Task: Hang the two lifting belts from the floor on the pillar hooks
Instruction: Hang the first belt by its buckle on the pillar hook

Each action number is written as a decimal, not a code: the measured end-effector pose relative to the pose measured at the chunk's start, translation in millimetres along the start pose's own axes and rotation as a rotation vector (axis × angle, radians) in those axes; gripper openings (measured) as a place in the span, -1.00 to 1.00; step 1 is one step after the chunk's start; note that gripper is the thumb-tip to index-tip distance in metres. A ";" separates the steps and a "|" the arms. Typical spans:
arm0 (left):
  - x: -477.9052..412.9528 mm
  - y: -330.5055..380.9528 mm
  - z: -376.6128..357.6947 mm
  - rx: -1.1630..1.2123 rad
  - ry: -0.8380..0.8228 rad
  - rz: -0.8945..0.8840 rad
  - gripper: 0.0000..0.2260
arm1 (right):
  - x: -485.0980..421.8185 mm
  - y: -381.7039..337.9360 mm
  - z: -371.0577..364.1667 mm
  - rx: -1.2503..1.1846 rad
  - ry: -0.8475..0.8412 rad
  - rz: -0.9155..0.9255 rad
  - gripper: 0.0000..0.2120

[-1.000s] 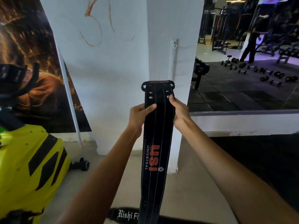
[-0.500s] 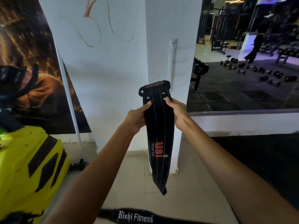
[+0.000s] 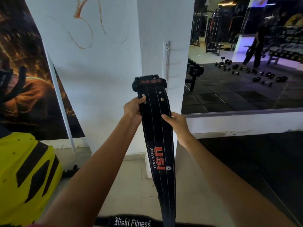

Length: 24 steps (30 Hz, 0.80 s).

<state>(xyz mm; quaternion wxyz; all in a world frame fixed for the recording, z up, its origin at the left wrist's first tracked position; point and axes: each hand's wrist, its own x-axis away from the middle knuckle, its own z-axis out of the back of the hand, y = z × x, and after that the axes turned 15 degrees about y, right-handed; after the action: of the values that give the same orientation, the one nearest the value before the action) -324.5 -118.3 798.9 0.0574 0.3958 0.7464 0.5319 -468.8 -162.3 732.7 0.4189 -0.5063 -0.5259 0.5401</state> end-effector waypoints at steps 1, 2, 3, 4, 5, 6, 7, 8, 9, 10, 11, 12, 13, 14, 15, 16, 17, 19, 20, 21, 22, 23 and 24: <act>0.3 3.8 -3.0 0.015 -0.007 -0.023 -0.79 | 7.7 12.7 5.9 0.002 -0.019 -0.009 -0.77; 1.2 6.9 -5.1 0.023 -0.018 -0.047 -0.77 | 15.9 27.0 12.4 0.024 -0.052 -0.027 -0.84; 2.6 9.3 -6.3 0.024 -0.031 -0.072 -0.77 | 23.9 40.7 18.9 0.070 -0.096 -0.050 -0.90; 4.2 11.0 -6.9 0.020 -0.041 -0.095 -0.77 | 30.4 51.0 24.0 0.145 -0.147 -0.074 -0.93; 5.4 12.4 -7.1 0.014 -0.047 -0.114 -0.78 | 35.6 55.6 26.9 0.221 -0.203 -0.096 -0.94; 6.7 13.4 -7.1 0.010 -0.052 -0.128 -0.78 | 35.1 56.0 26.8 0.269 -0.234 -0.111 -0.94; 7.7 14.4 -7.0 0.010 -0.057 -0.137 -0.78 | 33.5 48.9 23.2 0.274 -0.238 -0.109 -0.89; 8.5 15.5 -7.1 0.015 -0.060 -0.145 -0.77 | 29.7 35.7 17.0 0.239 -0.196 -0.094 -0.73; 8.9 16.7 -7.3 0.023 -0.064 -0.151 -0.77 | 24.1 20.8 9.3 0.174 -0.118 -0.086 -0.50; 9.4 18.2 -7.7 0.031 -0.066 -0.157 -0.76 | 18.8 5.5 2.3 0.116 -0.054 -0.074 -0.35; 9.8 19.7 -8.1 0.037 -0.067 -0.165 -0.76 | 13.1 -8.4 -4.1 0.046 -0.013 -0.040 -0.38; 10.6 21.2 -8.5 0.043 -0.070 -0.175 -0.76 | 5.5 -15.3 -8.8 -0.004 0.008 -0.016 -0.55; 11.0 22.8 -9.0 0.049 -0.072 -0.184 -0.76 | 1.9 -16.0 -12.1 -0.038 0.023 -0.008 -0.67; 11.3 24.4 -9.1 0.053 -0.073 -0.190 -0.76 | 1.4 -9.8 -12.4 -0.024 0.025 -0.024 -0.70; 11.5 25.6 -8.5 0.054 -0.072 -0.196 -0.77 | 5.7 1.6 -9.6 0.012 0.017 -0.044 -0.71; 11.9 26.5 -7.0 0.051 -0.071 -0.205 -0.77 | 11.2 16.4 -4.4 0.072 -0.003 -0.065 -0.75; 11.9 26.8 -4.4 0.047 -0.076 -0.214 -0.77 | 21.3 28.4 2.3 0.142 -0.055 -0.080 -0.84; 11.4 26.4 1.6 0.039 -0.090 -0.226 -0.76 | 34.4 49.7 15.2 0.296 -0.233 -0.134 -0.92; 9.9 26.3 4.4 0.036 -0.095 -0.232 -0.76 | 35.6 51.0 17.6 0.348 -0.291 -0.157 -0.84; 8.2 26.5 6.4 0.037 -0.098 -0.235 -0.76 | 33.2 42.9 16.6 0.349 -0.296 -0.158 -0.68; 7.2 27.1 7.8 0.043 -0.101 -0.233 -0.75 | 26.6 31.4 11.9 0.291 -0.268 -0.161 -0.52; 6.7 27.2 8.8 0.050 -0.103 -0.225 -0.75 | 20.0 13.9 4.3 0.202 -0.245 -0.153 -0.39; 6.6 26.4 9.7 0.052 -0.105 -0.219 -0.75 | 9.6 -4.4 -5.7 0.095 -0.238 -0.126 -0.31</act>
<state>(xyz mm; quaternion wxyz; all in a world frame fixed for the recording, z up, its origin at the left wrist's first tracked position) -310.1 -103.5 819.2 0.1438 0.3405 0.7947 0.4815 -464.8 -151.6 736.4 0.4101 -0.3841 -0.5767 0.5931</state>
